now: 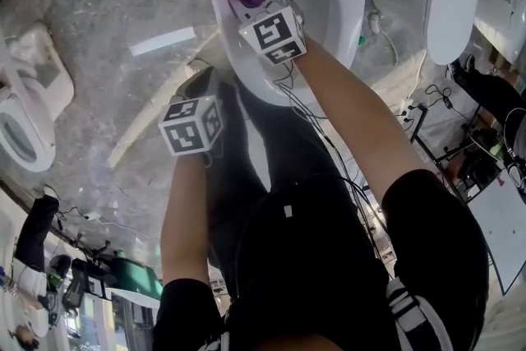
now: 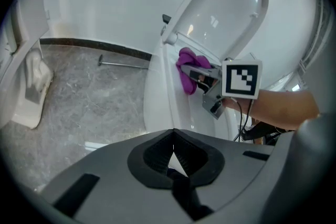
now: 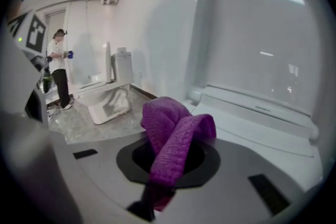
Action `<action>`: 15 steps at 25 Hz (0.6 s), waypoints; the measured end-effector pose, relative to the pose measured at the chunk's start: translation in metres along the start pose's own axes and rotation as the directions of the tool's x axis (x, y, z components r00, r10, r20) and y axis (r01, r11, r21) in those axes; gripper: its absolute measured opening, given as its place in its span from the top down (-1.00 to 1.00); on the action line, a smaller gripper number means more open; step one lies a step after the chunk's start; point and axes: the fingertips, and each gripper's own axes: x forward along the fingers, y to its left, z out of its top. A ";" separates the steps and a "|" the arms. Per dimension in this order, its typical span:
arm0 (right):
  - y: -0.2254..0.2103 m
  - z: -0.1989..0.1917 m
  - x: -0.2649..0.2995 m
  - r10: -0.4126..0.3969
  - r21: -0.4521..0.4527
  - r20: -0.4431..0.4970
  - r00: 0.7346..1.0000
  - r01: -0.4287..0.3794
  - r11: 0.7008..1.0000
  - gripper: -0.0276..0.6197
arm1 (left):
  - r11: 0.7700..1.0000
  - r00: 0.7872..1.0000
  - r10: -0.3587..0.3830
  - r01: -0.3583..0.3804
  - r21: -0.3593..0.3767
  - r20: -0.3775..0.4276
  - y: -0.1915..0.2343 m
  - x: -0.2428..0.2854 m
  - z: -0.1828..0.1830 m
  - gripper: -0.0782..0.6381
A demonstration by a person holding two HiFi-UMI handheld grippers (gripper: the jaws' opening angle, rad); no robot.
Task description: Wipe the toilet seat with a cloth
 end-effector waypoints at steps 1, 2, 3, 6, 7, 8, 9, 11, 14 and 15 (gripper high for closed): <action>-0.012 0.001 0.002 -0.034 0.030 0.002 0.999 0.034 0.999 0.76 | 1.000 1.000 0.000 0.000 -0.001 -0.001 -0.001 0.001 0.000 0.76; -0.024 0.002 0.003 -0.067 0.052 0.001 0.998 0.067 0.996 0.76 | 1.000 1.000 -0.001 0.001 -0.002 -0.002 -0.002 0.002 -0.001 0.76; -0.036 0.003 0.004 -0.098 0.067 -0.001 0.995 0.098 0.993 0.76 | 1.000 1.000 -0.003 0.003 -0.003 -0.003 -0.003 0.003 -0.001 0.76; -0.060 0.004 0.007 -0.160 0.092 -0.011 0.987 0.160 0.983 0.76 | 1.000 1.000 -0.011 0.011 -0.002 -0.001 -0.004 0.006 0.001 0.76; -0.065 0.005 0.008 -0.168 0.099 -0.015 0.986 0.169 0.981 0.76 | 1.000 1.000 -0.013 0.013 -0.001 -0.001 -0.005 0.007 0.002 0.76; -0.069 0.005 0.008 -0.176 0.103 -0.018 0.984 0.177 0.979 0.76 | 1.000 1.000 -0.015 0.015 0.001 -0.001 -0.007 0.008 0.003 0.76; -0.072 0.005 0.007 -0.184 0.105 -0.021 0.983 0.185 0.977 0.76 | 1.000 1.000 -0.018 0.018 0.004 -0.002 -0.010 0.008 0.004 0.76; -0.080 0.004 0.004 -0.206 0.104 -0.024 0.978 0.207 0.973 0.76 | 1.000 1.000 -0.024 0.024 0.015 -0.004 -0.016 0.011 0.007 0.76; -0.095 -0.002 -0.002 -0.245 0.089 -0.037 0.969 0.248 0.965 0.76 | 0.999 0.999 -0.031 0.031 0.030 -0.011 -0.026 0.016 0.012 0.76; -0.101 -0.004 -0.005 -0.256 0.079 -0.044 0.966 0.259 0.963 0.76 | 0.999 0.999 -0.033 0.033 0.036 -0.016 -0.029 0.018 0.012 0.76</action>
